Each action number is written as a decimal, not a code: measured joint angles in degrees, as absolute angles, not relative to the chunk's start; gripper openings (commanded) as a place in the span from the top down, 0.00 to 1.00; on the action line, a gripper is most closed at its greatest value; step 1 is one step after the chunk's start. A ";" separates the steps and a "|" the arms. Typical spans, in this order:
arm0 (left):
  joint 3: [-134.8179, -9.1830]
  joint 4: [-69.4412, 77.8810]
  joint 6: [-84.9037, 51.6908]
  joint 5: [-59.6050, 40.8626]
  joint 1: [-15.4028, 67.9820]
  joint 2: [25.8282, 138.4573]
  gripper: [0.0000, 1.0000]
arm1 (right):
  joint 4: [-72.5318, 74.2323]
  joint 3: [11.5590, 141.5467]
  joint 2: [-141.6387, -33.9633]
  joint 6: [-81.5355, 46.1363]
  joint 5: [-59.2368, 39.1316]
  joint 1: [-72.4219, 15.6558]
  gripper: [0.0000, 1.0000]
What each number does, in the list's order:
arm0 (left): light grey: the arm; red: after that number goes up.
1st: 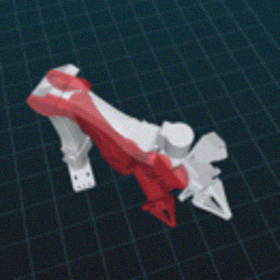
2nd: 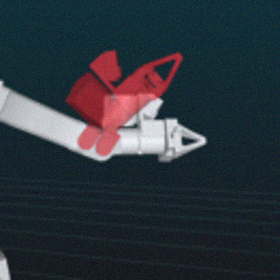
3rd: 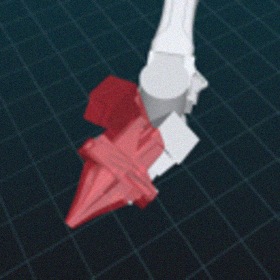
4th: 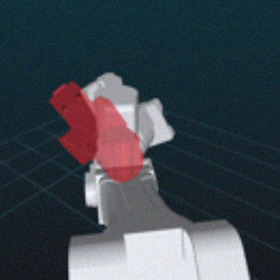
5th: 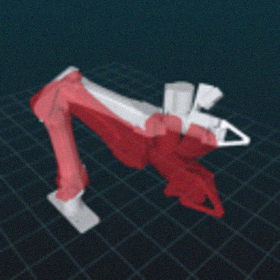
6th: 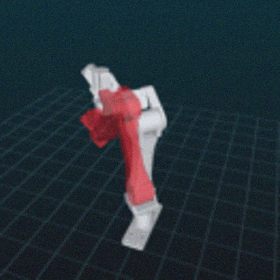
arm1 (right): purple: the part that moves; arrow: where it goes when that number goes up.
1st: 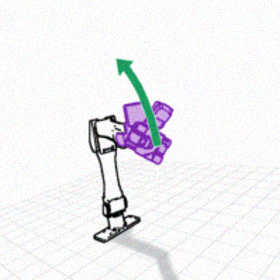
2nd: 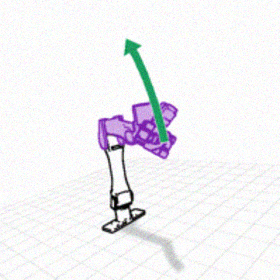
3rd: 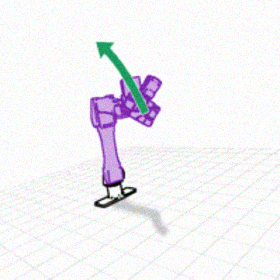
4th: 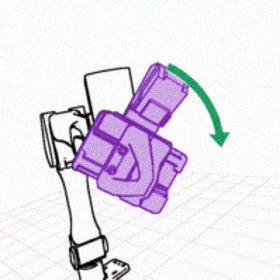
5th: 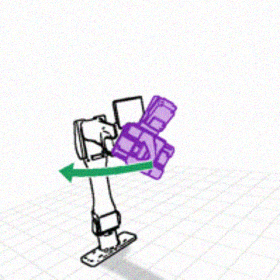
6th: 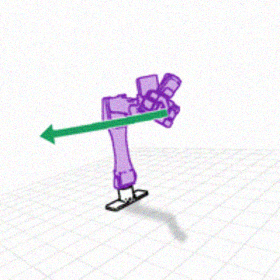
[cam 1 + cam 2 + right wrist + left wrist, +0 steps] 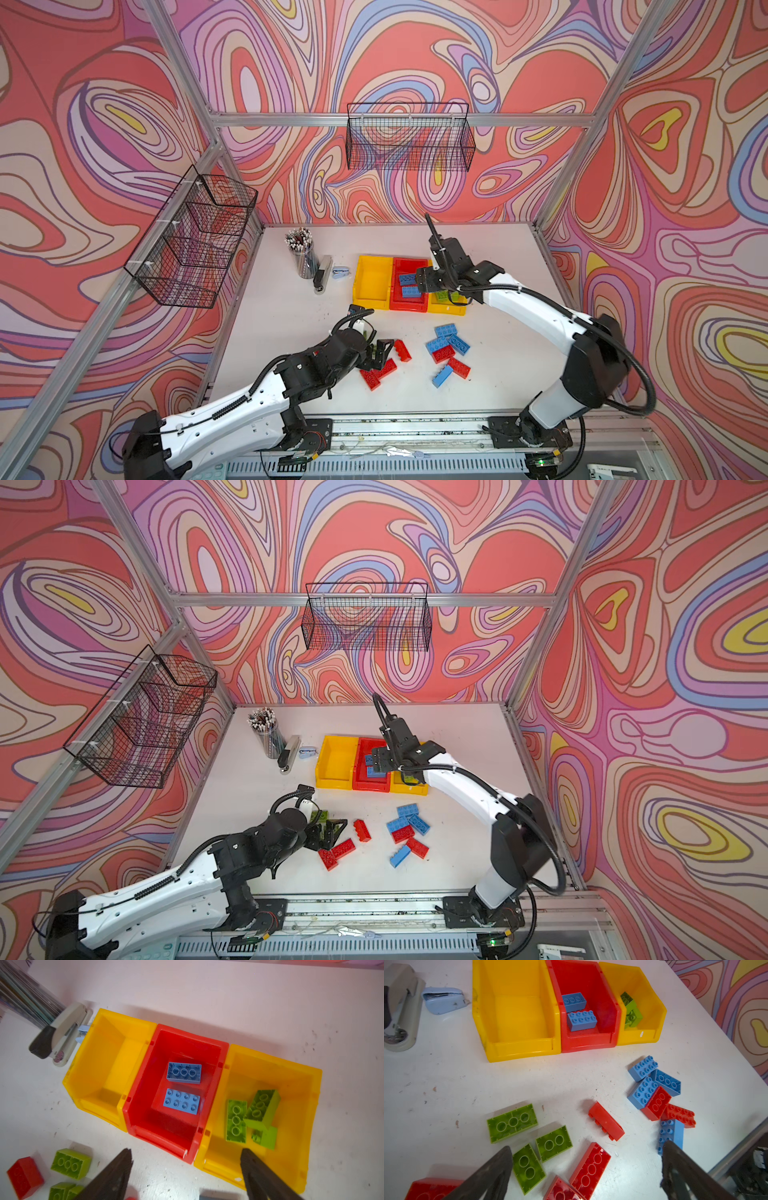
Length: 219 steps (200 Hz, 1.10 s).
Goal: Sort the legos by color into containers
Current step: 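Carry the blue brick to the red bin and release it, then lower the right gripper onto a blue brick near the pile and grasp it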
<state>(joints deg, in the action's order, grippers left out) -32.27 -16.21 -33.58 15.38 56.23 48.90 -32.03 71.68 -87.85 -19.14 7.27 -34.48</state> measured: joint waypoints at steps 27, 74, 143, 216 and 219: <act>-32.40 -11.84 -32.99 10.37 56.23 52.34 0.00 | -32.05 60.90 -79.35 -20.49 7.66 -34.46 0.02; -32.36 -6.94 -33.95 5.48 57.17 55.07 0.00 | -31.40 47.79 -75.33 -22.22 5.91 -34.46 0.02; -27.14 -3.79 -38.00 5.82 58.67 53.32 0.00 | -26.46 44.97 -79.92 -22.11 3.25 -34.46 0.03; -24.95 -3.16 -39.24 7.11 58.89 52.47 0.00 | -22.79 44.99 -87.74 -23.24 3.16 -34.46 0.13; -24.84 -3.18 -39.24 7.16 58.89 52.47 0.00 | -22.70 44.99 -87.96 -23.31 3.16 -34.46 0.13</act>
<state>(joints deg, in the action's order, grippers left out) -24.84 -3.18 -39.24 7.16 58.89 52.47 -22.70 44.99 -87.96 -23.31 3.16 -34.46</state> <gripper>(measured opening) 0.999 0.888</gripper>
